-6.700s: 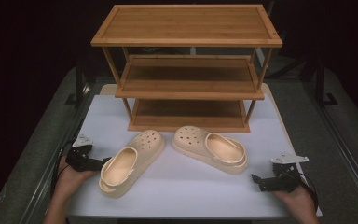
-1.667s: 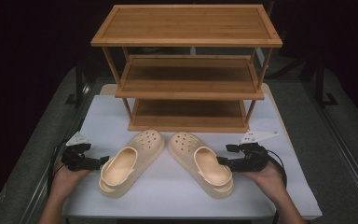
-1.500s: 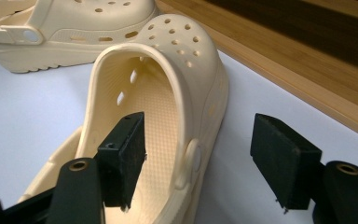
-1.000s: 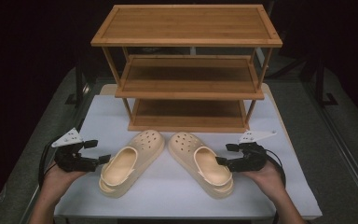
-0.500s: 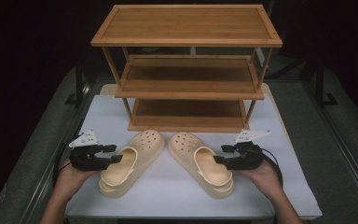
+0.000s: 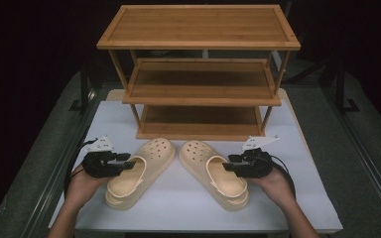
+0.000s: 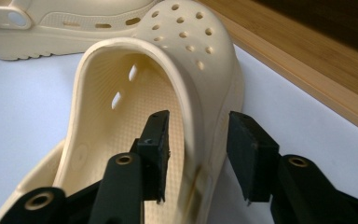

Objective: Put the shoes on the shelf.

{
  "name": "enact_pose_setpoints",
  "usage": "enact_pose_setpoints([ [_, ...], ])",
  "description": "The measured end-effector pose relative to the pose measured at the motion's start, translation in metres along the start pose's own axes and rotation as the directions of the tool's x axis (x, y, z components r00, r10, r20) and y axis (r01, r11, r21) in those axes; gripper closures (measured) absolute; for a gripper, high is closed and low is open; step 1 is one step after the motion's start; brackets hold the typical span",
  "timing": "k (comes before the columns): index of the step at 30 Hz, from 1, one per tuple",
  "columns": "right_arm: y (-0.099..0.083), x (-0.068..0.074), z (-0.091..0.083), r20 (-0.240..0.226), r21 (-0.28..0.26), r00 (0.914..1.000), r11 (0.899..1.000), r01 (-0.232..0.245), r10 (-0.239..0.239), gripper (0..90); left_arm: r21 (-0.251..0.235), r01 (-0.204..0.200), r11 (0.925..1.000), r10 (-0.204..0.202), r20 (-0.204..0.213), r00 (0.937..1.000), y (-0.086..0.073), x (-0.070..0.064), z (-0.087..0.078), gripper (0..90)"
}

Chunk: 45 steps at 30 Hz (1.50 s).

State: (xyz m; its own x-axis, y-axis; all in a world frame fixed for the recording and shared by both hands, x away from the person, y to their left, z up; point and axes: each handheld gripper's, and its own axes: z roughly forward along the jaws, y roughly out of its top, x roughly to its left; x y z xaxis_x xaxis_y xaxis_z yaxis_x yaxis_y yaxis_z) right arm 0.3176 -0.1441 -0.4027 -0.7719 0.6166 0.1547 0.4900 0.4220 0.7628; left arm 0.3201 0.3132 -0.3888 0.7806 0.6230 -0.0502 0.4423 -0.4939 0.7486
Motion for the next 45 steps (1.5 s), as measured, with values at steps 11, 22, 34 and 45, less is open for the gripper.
enact_pose_setpoints([
  [11, 0.003, 0.002, 0.008, 0.023, 0.015, 0.9996, 1.0, 0.016, -0.016, 71.0, 0.002, -0.003, 1.0, 0.003, -0.026, 0.9997, 0.0, 0.001, 0.004, 67.2],
  [22, 0.004, 0.005, 0.006, 0.055, 0.009, 0.9976, 0.999, 0.041, -0.041, 79.4, 0.015, -0.01, 0.9998, 0.011, -0.069, 0.9976, 0.002, -0.001, 0.001, 76.4],
  [34, 0.005, 0.005, -0.003, 0.103, -0.019, 0.9937, 0.999, 0.047, -0.045, 83.5, 0.002, 0.002, 1.0, -0.001, -0.132, 0.9912, 0.004, -0.004, -0.004, 83.5],
  [45, 0.005, -0.002, -0.017, 0.127, -0.047, 0.9918, 0.999, -0.005, 0.011, 83.8, -0.02, 0.009, 0.9998, -0.012, -0.156, 0.9877, 0.016, -0.015, -0.004, 83.6],
])
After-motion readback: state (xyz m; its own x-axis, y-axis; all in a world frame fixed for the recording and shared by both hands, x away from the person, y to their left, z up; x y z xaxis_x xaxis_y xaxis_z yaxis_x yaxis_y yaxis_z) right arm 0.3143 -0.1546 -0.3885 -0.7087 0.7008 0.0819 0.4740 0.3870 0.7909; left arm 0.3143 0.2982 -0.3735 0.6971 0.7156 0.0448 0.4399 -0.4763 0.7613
